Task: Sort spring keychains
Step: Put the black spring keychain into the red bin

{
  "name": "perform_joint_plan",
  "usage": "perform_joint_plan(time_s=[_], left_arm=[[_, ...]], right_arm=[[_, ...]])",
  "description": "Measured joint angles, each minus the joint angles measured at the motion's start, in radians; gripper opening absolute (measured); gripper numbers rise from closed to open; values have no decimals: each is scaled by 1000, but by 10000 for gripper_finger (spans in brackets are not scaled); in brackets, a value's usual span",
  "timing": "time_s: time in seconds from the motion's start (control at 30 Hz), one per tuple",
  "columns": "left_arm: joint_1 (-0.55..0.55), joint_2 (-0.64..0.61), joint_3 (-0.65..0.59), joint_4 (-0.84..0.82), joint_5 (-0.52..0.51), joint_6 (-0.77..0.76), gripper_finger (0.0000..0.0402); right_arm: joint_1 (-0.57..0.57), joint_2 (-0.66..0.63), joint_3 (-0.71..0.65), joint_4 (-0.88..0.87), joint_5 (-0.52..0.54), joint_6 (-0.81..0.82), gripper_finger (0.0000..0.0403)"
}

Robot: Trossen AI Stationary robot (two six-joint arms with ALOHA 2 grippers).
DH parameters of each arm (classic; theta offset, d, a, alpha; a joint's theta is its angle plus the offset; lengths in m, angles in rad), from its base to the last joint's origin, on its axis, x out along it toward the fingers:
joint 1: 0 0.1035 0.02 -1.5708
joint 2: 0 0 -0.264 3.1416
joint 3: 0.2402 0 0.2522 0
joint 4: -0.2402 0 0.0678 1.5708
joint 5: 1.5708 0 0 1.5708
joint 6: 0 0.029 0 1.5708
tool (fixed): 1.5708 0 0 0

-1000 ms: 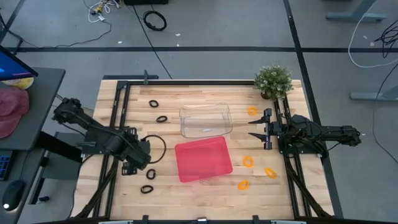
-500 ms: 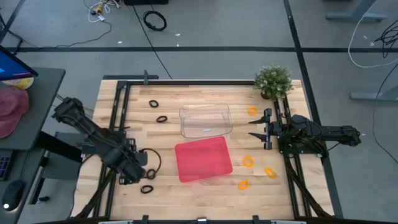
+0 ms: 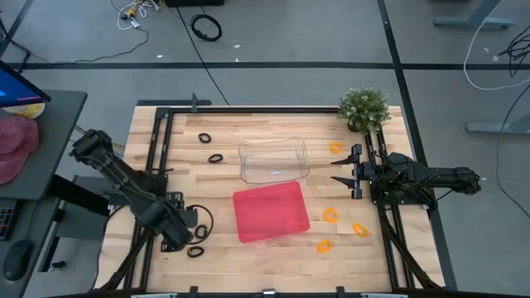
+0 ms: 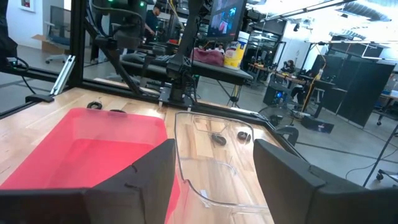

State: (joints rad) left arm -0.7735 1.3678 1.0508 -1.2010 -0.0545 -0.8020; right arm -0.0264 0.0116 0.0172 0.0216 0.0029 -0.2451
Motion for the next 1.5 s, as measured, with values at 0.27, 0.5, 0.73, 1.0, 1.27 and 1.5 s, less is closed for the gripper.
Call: perform_joint_plan(time_s=[0.27, 0.5, 0.73, 1.0, 1.27, 1.5], left_arm=[[-23, 0, 0, 51, 0, -7, 337], [-23, 0, 0, 52, 0, -7, 337], [-23, 0, 0, 52, 0, -5, 337], [-23, 3, 0, 51, -1, -6, 337], [-23, 58, 1, 21, -4, 1, 337], [-22, 79, 1, 2, -36, 1, 337]], right_arm=[[0, 0, 0, 0, 0, 0, 222], [0, 0, 0, 0, 0, 0, 222], [0, 0, 0, 0, 0, 0, 222], [0, 0, 0, 0, 0, 0, 222], [0, 0, 0, 0, 0, 0, 222], [0, 0, 0, 0, 0, 0, 222]])
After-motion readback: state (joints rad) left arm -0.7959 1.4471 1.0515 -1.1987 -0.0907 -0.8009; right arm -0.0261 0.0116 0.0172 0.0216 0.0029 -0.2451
